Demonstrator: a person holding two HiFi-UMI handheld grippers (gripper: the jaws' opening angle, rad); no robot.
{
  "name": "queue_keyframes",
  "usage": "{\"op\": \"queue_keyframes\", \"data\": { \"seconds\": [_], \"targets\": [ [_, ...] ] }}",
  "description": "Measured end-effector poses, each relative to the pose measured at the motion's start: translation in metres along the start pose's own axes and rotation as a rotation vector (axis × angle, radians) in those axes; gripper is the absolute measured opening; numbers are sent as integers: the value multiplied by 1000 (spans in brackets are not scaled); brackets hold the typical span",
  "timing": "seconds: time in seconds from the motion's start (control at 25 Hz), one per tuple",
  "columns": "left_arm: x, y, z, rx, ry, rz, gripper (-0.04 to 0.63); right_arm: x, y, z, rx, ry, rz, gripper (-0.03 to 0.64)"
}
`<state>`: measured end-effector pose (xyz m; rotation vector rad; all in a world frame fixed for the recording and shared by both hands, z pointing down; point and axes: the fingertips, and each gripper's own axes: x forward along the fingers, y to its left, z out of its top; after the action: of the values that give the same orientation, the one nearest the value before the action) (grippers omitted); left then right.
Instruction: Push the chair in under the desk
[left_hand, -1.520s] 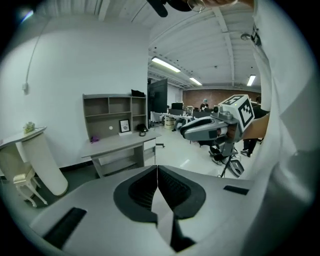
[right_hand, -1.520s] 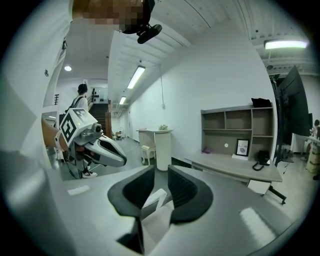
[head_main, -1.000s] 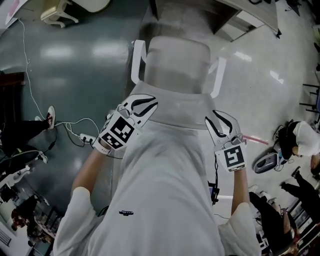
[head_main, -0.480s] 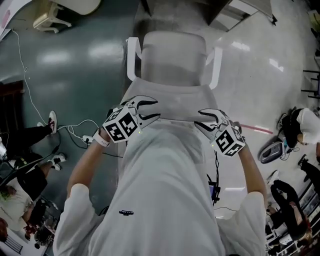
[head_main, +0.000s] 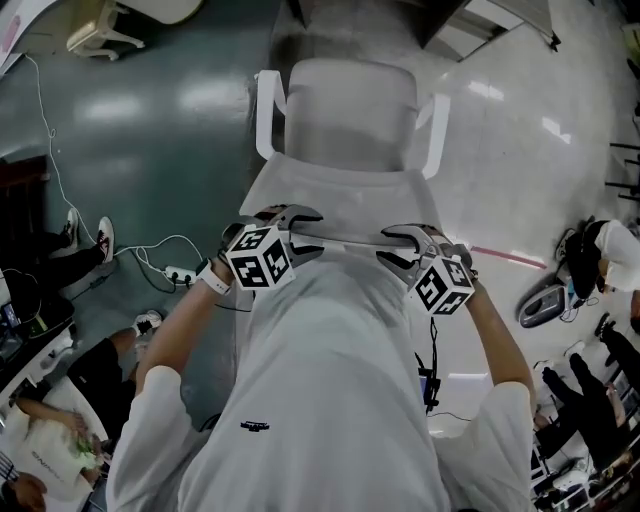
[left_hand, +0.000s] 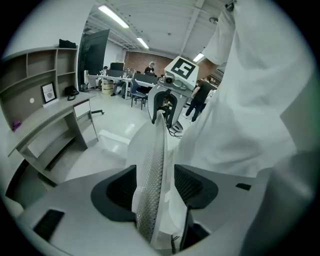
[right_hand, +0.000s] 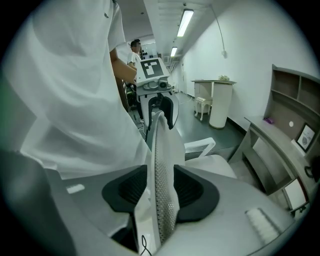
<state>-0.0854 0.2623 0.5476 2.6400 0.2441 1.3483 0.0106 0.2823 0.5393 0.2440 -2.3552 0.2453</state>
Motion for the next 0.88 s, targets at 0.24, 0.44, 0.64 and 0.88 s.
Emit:
{"op": "queue_keyframes", "data": {
  "seconds": [0.24, 0.44, 0.64, 0.88],
  "targets": [
    [24, -3, -19, 54, 86, -10, 221, 16, 3, -4, -24, 7, 11, 176],
    [31, 4, -21, 71, 114, 20, 152, 34, 5, -6, -35, 18, -3, 120],
    [29, 8, -19, 98, 115, 58, 132, 33, 1, -4, -24, 18, 8, 117],
    [32, 26, -18, 102, 119, 66, 132, 36, -18, -7, -18, 5, -41, 117]
  ]
}}
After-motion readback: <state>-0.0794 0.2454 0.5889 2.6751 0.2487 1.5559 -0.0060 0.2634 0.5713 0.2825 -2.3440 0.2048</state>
